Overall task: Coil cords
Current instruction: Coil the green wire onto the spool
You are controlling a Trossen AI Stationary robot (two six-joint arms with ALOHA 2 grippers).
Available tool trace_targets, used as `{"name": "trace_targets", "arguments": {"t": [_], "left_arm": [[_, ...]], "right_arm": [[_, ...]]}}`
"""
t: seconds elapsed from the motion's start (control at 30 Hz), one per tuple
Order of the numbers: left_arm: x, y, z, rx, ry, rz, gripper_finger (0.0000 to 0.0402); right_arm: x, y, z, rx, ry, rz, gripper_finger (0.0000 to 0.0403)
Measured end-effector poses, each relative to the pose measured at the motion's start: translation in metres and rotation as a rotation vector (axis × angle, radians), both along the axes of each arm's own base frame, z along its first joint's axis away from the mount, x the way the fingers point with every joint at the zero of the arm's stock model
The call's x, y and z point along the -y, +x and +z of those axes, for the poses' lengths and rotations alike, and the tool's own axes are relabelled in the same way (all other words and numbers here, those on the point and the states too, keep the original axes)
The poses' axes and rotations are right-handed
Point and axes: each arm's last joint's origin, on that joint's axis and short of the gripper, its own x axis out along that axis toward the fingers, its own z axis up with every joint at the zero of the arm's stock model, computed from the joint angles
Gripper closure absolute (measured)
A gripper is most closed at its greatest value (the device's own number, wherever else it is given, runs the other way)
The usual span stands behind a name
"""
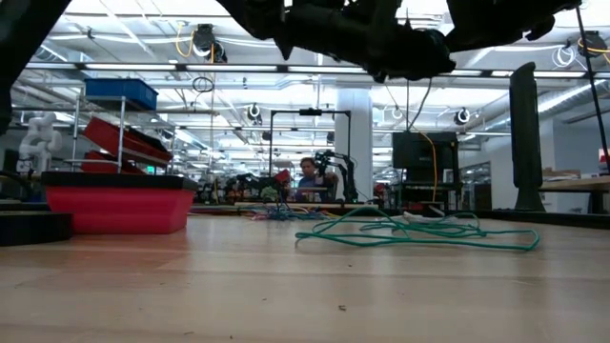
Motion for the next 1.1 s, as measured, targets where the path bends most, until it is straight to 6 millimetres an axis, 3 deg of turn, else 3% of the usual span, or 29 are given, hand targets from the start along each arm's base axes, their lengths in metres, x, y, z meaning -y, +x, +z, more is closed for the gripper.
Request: {"name": "trace_targets", "arguments": {"t": [0.2,0.33,1.1], "left_arm": [[0.0,0.008,-0.007,0.053,-0.045,0.006,0.0401],[0.0,0.008,0.0,0.104,-0.053,0.005,0.0401],[-0.014,0.01,-0.003,0.106,-0.052,0.182,0.0401]], "right_arm": [[0.0,0.0,0.0,0.001,0.004,0.002,0.0403],[-0.001,0.0,0.0,0.011,-0.002,-0.001,0.0403],[-0.016,-0.015,0.011,0.157,-0.017,0.055,0.0403]]}}
